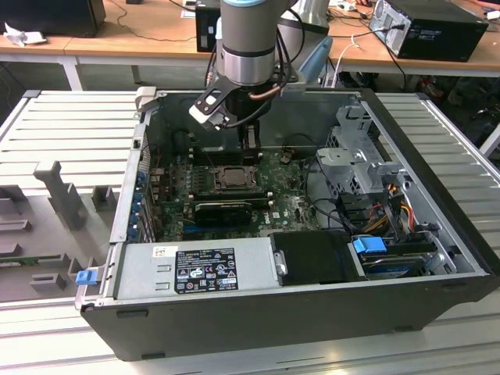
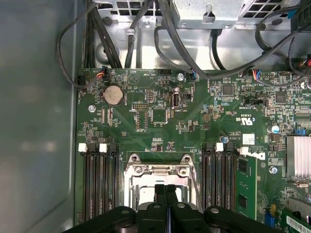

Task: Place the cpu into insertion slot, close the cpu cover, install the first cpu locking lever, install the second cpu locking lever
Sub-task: 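Close the cpu cover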

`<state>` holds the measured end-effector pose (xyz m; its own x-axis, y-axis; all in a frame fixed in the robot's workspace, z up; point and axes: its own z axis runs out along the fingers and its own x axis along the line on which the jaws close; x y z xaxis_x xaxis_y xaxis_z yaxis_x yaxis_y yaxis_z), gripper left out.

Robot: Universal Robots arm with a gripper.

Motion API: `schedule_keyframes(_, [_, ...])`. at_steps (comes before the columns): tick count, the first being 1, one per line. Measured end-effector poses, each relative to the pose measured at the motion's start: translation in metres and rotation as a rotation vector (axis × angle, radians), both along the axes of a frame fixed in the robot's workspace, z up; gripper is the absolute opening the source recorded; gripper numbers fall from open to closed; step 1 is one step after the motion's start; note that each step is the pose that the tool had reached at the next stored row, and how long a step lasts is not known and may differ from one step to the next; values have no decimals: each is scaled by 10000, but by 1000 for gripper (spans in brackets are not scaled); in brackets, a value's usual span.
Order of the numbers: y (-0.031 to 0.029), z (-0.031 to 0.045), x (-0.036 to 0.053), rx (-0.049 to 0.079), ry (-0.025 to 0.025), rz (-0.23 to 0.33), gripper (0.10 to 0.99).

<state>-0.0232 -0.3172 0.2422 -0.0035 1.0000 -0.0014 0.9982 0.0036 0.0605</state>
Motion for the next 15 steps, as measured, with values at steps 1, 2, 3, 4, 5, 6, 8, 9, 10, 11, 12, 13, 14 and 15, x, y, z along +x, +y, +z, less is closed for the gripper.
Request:
schedule_keyframes(1, [0,0,-8,0,0,0,106])
schedule_keyframes(2, [0,-1,-15,1,-1,0,106])
schedule_keyframes(3, [0,-3,-36,1,0,0,106])
schedule_keyframes(4, [0,-20,-53,0,1,0,106])
schedule_keyframes(5, [0,-55,-75,1,0,-1,106])
schedule_keyframes(6, [0,-77,-93,1,0,0,106])
schedule_keyframes(8, [0,-104,-154,3,1,0,106])
schedule_keyframes(9, [0,-106,-176,4,-1,-1,106])
schedule_keyframes(10, [0,-108,-192,6,-1,-2,106])
schedule_keyframes(11, [0,-108,-208,5,0,-1,106])
schedule_keyframes(12, [0,-108,-218,4,0,-1,106])
schedule_keyframes(13, [0,-108,-224,5,0,0,106])
schedule_keyframes(14, [0,-108,-233,5,0,-1,106])
schedule_keyframes(15, [0,-108,-242,5,0,0,106])
